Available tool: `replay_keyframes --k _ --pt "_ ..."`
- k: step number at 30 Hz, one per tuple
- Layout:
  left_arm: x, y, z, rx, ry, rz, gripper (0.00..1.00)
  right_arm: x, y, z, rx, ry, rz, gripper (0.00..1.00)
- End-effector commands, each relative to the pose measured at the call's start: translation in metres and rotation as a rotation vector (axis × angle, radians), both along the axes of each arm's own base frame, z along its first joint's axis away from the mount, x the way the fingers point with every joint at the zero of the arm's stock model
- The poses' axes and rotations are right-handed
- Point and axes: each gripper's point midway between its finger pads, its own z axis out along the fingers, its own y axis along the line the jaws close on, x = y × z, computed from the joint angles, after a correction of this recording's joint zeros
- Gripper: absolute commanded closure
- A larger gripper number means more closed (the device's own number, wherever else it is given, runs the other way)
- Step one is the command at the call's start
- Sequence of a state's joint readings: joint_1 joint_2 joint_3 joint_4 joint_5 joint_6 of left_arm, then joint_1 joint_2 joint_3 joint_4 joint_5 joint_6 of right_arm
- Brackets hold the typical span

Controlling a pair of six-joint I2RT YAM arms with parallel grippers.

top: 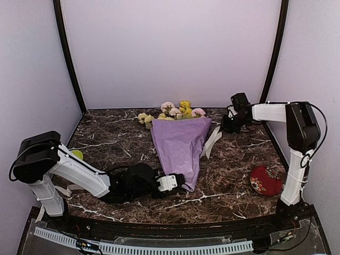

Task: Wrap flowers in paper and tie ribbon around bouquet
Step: Pick up the left side of the ribbon at the center of the board.

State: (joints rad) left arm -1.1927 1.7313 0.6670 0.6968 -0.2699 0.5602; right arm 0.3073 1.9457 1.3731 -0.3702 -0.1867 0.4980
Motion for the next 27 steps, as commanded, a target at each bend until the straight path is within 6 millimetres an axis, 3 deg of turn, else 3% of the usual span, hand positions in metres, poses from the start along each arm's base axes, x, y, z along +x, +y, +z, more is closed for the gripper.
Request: replay_keyframes --k 1,5,9,13,17,20,23,25,27 --pt "0.006 -0.003 0.024 -0.080 -0.011 0.022 1.00 0.042 -0.053 0.015 0.033 -0.044 -0.160 1.00" --pt "0.005 -0.005 0.015 -0.069 0.021 0.017 1.00 0.040 -0.063 0.045 0.031 -0.103 -0.135 1.00" --pt "0.002 -0.008 0.002 -0.054 0.067 0.012 1.00 0.000 -0.033 0.060 0.049 -0.099 0.015 1.00" --pt "-0.003 -0.010 -0.008 -0.040 0.102 -0.007 1.00 -0.049 0.025 0.094 0.134 -0.160 0.214 1.00" --pt "-0.008 -0.010 -0.020 -0.005 0.134 -0.027 1.00 -0.095 0.109 0.131 0.295 -0.269 0.458 1.00" --pt "-0.011 -0.010 -0.025 0.003 0.156 -0.043 1.00 -0.116 0.159 0.127 0.307 -0.252 0.593 1.00" --pt "-0.013 -0.012 -0.027 0.002 0.188 -0.055 1.00 -0.127 0.191 0.096 0.295 -0.155 0.661 1.00" --pt "-0.013 -0.013 -0.027 0.000 0.207 -0.054 1.00 -0.133 0.207 0.083 0.298 -0.103 0.686 1.00" --pt "-0.012 -0.012 -0.029 0.001 0.220 -0.048 1.00 -0.130 0.208 0.060 0.249 -0.024 0.656 1.00"
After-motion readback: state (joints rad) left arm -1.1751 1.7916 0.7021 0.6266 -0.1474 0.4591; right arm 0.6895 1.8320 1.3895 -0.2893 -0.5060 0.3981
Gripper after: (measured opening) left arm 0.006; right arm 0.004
